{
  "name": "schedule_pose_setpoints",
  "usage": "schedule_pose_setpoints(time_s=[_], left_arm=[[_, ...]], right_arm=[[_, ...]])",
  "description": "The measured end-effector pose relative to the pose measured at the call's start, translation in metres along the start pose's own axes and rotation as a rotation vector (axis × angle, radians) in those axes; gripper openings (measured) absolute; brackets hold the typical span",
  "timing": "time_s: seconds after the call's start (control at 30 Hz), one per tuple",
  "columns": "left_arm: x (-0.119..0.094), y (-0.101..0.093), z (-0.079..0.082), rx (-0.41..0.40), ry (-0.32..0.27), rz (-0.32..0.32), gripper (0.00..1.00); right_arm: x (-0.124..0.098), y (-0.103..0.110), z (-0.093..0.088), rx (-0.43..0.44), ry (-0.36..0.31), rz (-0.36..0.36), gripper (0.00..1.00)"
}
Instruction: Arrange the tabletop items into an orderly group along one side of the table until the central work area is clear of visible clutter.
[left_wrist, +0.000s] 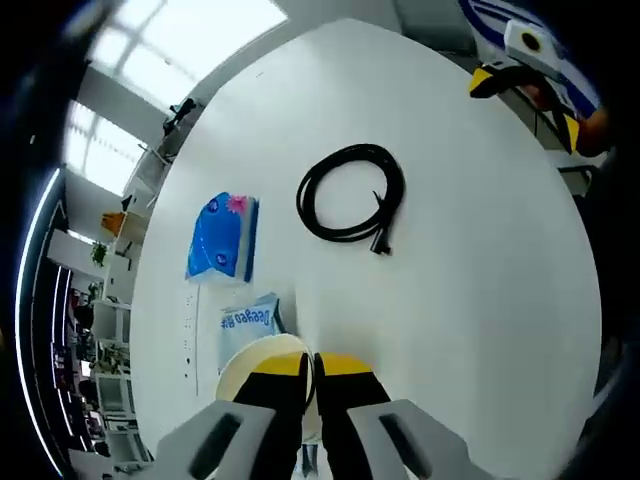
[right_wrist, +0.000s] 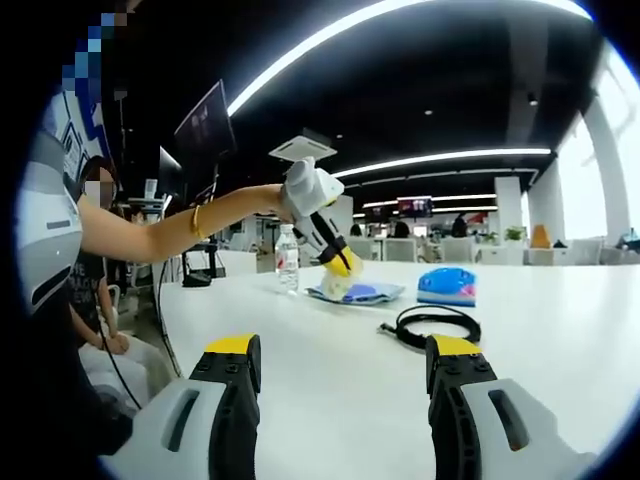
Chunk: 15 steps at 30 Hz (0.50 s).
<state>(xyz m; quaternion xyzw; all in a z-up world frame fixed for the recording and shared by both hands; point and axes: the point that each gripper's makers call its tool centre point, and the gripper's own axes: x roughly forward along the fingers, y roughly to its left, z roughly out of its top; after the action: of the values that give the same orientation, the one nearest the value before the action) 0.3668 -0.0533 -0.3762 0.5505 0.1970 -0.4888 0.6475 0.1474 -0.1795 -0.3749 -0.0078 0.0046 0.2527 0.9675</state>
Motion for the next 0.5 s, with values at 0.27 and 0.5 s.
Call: schedule_pose_setpoints(time_s=[0.27,0.5], left_arm=[[-0.007,0.003,-0.009,-0.051,-0.036,0.009,0.02],[-0.019,0.013,-0.012,-0.072,-0.073,0.085,0.02]], right_arm=[[0.004,0.007,0.002,-0.007,0.000,0.016,0.64],[0.004,0.010,0.002,-0.010,0.008,0.021,0.64]])
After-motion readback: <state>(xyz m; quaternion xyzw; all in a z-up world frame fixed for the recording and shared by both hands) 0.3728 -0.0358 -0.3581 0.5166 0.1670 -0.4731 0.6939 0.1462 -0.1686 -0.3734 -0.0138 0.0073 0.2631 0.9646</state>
